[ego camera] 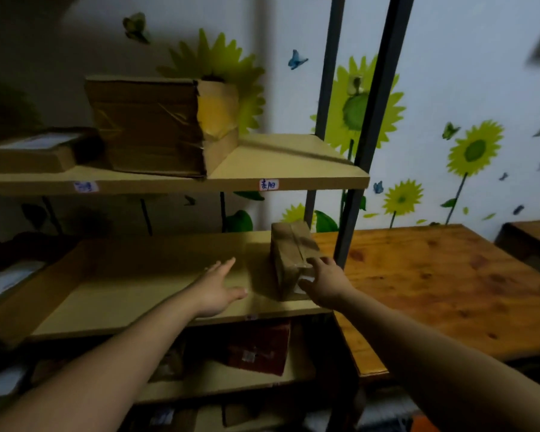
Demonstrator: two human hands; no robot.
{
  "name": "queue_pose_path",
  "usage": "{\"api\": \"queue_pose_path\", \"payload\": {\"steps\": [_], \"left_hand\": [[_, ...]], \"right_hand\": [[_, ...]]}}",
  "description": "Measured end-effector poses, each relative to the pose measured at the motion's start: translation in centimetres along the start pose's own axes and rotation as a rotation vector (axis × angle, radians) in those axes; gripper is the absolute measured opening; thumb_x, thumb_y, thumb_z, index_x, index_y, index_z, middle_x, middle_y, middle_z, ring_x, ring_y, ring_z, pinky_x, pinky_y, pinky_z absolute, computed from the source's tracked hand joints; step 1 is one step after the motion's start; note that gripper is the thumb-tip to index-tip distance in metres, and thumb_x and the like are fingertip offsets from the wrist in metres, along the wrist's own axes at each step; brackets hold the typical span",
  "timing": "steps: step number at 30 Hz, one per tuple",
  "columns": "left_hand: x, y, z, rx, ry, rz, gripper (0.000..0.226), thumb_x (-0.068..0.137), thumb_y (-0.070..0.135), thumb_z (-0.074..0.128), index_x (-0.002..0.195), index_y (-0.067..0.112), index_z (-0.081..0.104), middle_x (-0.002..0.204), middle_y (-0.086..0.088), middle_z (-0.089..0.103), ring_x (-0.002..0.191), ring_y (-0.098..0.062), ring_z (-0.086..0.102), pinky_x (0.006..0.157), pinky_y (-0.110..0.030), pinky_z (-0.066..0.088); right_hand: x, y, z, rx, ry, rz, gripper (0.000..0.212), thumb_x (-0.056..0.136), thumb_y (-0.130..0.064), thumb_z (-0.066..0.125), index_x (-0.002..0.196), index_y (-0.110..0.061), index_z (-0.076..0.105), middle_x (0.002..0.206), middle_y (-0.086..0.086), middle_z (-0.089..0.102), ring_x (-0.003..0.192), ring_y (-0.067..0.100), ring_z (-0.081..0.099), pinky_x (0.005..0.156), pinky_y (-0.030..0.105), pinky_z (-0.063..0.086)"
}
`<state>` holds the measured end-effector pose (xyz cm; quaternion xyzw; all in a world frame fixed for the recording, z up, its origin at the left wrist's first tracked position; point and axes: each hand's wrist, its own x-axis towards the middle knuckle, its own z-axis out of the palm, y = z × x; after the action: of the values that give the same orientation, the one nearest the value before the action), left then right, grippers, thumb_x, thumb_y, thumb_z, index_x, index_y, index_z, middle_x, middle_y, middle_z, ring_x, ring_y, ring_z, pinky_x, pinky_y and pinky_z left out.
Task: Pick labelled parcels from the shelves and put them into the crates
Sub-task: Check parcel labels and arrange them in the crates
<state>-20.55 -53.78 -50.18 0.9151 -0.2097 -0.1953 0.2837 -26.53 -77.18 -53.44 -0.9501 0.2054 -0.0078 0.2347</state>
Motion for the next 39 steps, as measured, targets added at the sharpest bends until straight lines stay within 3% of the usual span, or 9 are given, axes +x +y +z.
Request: {"api": "queue_pose_path", "payload": {"steps": [7, 12, 18, 21, 23, 26, 30, 34, 39], "left_hand": [[8.2, 1.0, -0.4, -0.088, -0.205, 0.089, 0.076, 0.091, 0.038, 0.057, 0.151, 0.03, 0.011, 0.159, -0.001, 0.005, 0.146, -0.023, 0.012, 0.115, -0.038, 0.018], [11.8, 2.7, 1.9, -0.276, -0.245, 0.013, 0.07, 0.095, 0.033, 0.051, 0.151, 0.025, 0.01, 0.156, -0.005, 0.023, 0.14, -0.027, 0.027, 0.11, -0.037, 0.028], [14.3, 0.5, 4.3, -0.528, -0.191, -0.177, 0.058, 0.094, 0.045, 0.044, 0.147, 0.03, 0.025, 0.148, -0.002, 0.037, 0.135, -0.028, 0.034, 0.11, -0.049, 0.031], [13.6, -1.1, 4.1, -0.573, -0.078, -0.225, 0.047, 0.098, 0.036, 0.042, 0.142, 0.022, 0.033, 0.126, 0.0, 0.052, 0.12, -0.025, 0.047, 0.104, -0.044, 0.039], [12.3, -2.6, 3.6, -0.605, -0.019, -0.259, 0.043, 0.099, 0.03, 0.043, 0.139, 0.019, 0.035, 0.113, 0.002, 0.056, 0.107, -0.021, 0.051, 0.097, -0.039, 0.043], [9.9, -4.8, 2.2, -0.625, 0.003, -0.294, 0.051, 0.098, 0.027, 0.046, 0.146, 0.026, 0.026, 0.135, -0.004, 0.048, 0.112, -0.022, 0.049, 0.091, -0.037, 0.043], [6.3, -7.4, 0.0, -0.615, -0.05, -0.297, 0.06, 0.095, 0.02, 0.051, 0.147, 0.031, 0.022, 0.141, -0.003, 0.043, 0.119, -0.023, 0.047, 0.087, -0.038, 0.047], [2.9, -10.4, -0.8, -0.577, -0.101, -0.287, 0.057, 0.095, 0.024, 0.051, 0.146, 0.032, 0.026, 0.138, 0.0, 0.049, 0.114, -0.019, 0.051, 0.09, -0.038, 0.048], [-1.1, -12.5, -1.1, -0.613, -0.183, -0.292, 0.047, 0.101, 0.038, 0.032, 0.147, 0.032, 0.025, 0.147, -0.001, 0.039, 0.129, -0.027, 0.043, 0.092, -0.038, 0.035]], "right_hand": [[4.0, -0.1, 2.1, 0.091, 0.036, 0.231, 0.072, 0.093, -0.042, 0.056, 0.153, -0.029, 0.017, 0.162, 0.008, 0.003, 0.147, 0.035, 0.013, 0.117, 0.047, 0.027], [5.2, 0.3, 3.7, 0.26, 0.022, 0.261, 0.049, 0.088, -0.033, 0.066, 0.133, -0.029, 0.046, 0.14, 0.005, 0.029, 0.12, 0.029, 0.049, 0.094, 0.043, 0.054], [6.3, -0.6, 5.2, 0.318, 0.016, 0.112, 0.031, 0.089, -0.034, 0.066, 0.117, -0.03, 0.052, 0.131, -0.002, 0.042, 0.113, 0.023, 0.056, 0.082, 0.041, 0.059], [6.3, -1.8, 6.0, 0.32, -0.014, 0.018, 0.031, 0.091, -0.032, 0.064, 0.119, -0.032, 0.05, 0.131, -0.004, 0.04, 0.117, 0.022, 0.054, 0.09, 0.04, 0.056], [5.9, -3.0, 6.5, 0.306, -0.062, -0.037, 0.035, 0.091, -0.031, 0.064, 0.123, -0.032, 0.05, 0.132, -0.002, 0.043, 0.118, 0.02, 0.053, 0.099, 0.036, 0.051], [4.3, -5.5, 7.6, 0.327, -0.117, -0.095, 0.043, 0.091, -0.031, 0.063, 0.129, -0.034, 0.045, 0.135, -0.001, 0.041, 0.119, 0.02, 0.053, 0.101, 0.035, 0.048], [1.5, -9.1, 8.9, 0.246, -0.156, -0.125, 0.065, 0.091, -0.036, 0.063, 0.145, -0.037, 0.028, 0.141, 0.003, 0.033, 0.125, 0.025, 0.048, 0.105, 0.034, 0.045], [-1.8, -12.8, 11.2, 0.107, -0.154, -0.073, 0.085, 0.081, -0.053, 0.067, 0.148, -0.031, 0.018, 0.145, 0.01, 0.025, 0.129, 0.03, 0.039, 0.108, 0.04, 0.041], [-5.4, -16.5, 14.0, 0.004, -0.141, 0.108, 0.112, 0.066, -0.074, 0.066, 0.15, -0.026, 0.009, 0.158, 0.011, 0.001, 0.144, 0.035, 0.011, 0.112, 0.052, 0.032]]}}
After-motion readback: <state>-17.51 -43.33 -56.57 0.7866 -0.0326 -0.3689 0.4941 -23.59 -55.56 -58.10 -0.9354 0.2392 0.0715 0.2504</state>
